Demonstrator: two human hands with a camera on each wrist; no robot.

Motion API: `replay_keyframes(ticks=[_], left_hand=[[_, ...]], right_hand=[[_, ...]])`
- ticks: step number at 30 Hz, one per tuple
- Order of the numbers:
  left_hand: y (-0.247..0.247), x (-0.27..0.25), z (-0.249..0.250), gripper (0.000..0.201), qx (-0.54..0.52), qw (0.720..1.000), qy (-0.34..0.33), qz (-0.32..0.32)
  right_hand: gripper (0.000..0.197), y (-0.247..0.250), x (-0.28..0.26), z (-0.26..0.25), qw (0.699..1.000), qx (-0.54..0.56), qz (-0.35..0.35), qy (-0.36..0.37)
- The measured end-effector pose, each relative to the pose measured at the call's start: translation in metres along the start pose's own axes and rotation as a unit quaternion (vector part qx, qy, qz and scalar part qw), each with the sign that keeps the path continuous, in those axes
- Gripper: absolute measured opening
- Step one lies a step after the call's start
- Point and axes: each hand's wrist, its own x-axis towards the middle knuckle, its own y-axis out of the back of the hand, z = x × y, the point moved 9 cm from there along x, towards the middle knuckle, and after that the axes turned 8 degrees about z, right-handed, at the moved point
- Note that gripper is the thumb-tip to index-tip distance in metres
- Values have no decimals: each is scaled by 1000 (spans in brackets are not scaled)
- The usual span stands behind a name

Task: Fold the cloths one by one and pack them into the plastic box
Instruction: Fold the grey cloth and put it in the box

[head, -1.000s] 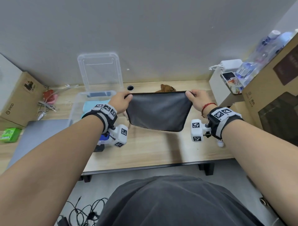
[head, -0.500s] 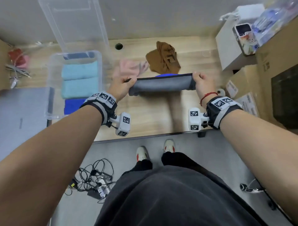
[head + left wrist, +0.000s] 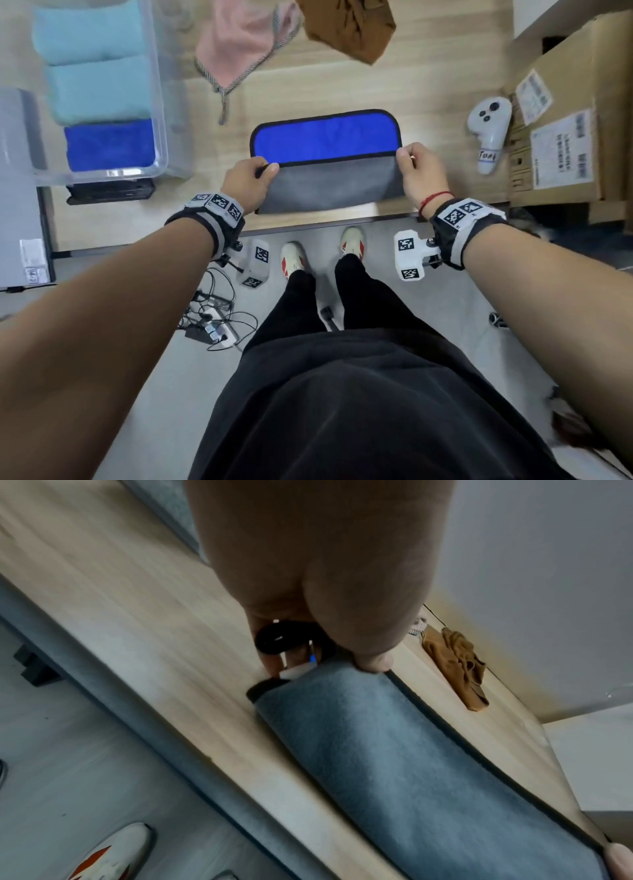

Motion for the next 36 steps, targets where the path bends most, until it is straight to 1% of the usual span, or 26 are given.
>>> replay_keyframes(ticks=[3,8,10,13,19,25,27,29,30,32,34,36], left_hand=[[11,9,8,31,-9,999,1,45],[23,38,7,30,-5,997,15,75],[26,48,9,30,3,997,16,78],[28,63,9,27,6,996,23,83],[22,76,-4,24,32,994,65,82],[22,80,-14,22,41,991,81,94],[25,80,-14,21,48,989,85,114],[33,75,-8,24,89,981,84,153],[35,72,-1,28,116,976,77,168],[34,65,25,34,154,971,31,183],[26,57,58,34,178,966,-44,183],[10,47,87,33,207,958,-115,162]], right_hand=[[28,3,18,-16,999,3,22,32],[24,-4,59,-29,998,-19,19,50],[20,-6,72,-33,998,-28,22,48],[25,-10,89,-29,997,-67,21,30],[27,-19,97,-11,991,-134,3,-14],[32,-17,97,-6,985,-165,5,-42],[33,-15,97,-8,987,-154,9,-40],[39,-13,95,-9,990,-137,17,-29],[45,-13,93,-8,991,-131,16,-29],[56,-13,84,-4,988,-151,7,-35],[62,-17,74,1,978,-203,-12,-38],[61,-22,67,3,967,-250,-32,-37]])
